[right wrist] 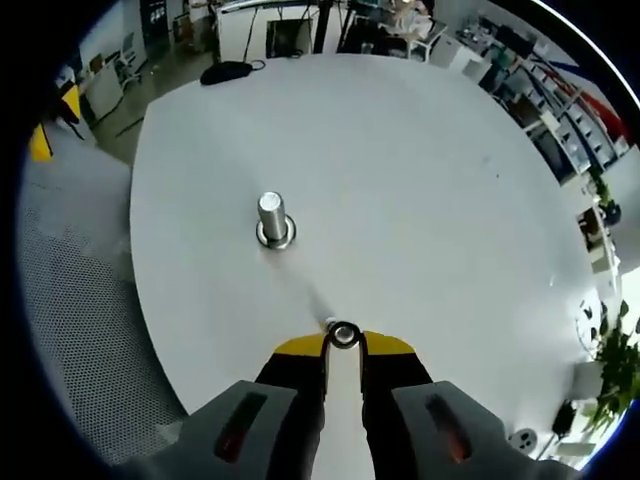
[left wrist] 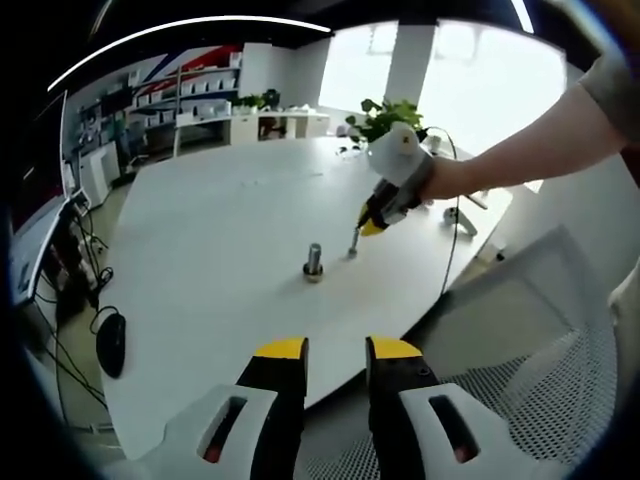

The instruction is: Place the washer onto the threaded stud by aligning its center hole with the stud, sliding it down to the base, and recovering from edge contact or off-axis alignment until the washer reaches the visible bottom stop.

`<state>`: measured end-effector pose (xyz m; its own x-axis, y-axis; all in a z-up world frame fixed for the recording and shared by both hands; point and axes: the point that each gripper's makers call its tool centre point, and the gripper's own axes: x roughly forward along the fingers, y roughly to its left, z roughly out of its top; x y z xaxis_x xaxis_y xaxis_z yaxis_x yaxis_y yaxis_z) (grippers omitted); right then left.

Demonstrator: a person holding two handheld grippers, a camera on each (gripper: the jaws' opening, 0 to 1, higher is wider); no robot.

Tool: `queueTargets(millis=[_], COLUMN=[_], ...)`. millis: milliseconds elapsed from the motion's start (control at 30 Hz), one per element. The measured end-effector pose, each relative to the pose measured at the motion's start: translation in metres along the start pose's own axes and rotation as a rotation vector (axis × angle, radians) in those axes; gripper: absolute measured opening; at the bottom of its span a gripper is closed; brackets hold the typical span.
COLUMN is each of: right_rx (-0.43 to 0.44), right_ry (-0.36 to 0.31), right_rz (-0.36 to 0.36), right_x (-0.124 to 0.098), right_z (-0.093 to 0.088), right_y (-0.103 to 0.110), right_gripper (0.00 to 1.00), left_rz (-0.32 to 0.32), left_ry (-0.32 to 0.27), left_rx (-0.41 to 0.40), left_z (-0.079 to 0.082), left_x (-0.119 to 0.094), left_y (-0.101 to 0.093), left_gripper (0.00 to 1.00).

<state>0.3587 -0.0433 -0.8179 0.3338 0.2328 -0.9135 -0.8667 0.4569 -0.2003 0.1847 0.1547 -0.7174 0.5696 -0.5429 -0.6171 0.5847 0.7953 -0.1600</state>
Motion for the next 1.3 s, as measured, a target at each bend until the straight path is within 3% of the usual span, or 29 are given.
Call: queueTargets(millis=[967,1300], right_rx=[0.032,0.052], right_ry=[0.122,0.137], right_rz=[0.075,0.06], right_x=[0.044,0.045], right_z=[-0.018,-0.023], right_y=[0.007,0.011], right_gripper=[0.14,0.16], left_rz=[0.002,0.002], left_ry=[0.007,0.019], left_rx=[-0.007,-0.01], left_z=[-0.002,-0.004], left_x=[0.001,0.001], left_y=[0.001,0.001], left_gripper=[0.2,0.21])
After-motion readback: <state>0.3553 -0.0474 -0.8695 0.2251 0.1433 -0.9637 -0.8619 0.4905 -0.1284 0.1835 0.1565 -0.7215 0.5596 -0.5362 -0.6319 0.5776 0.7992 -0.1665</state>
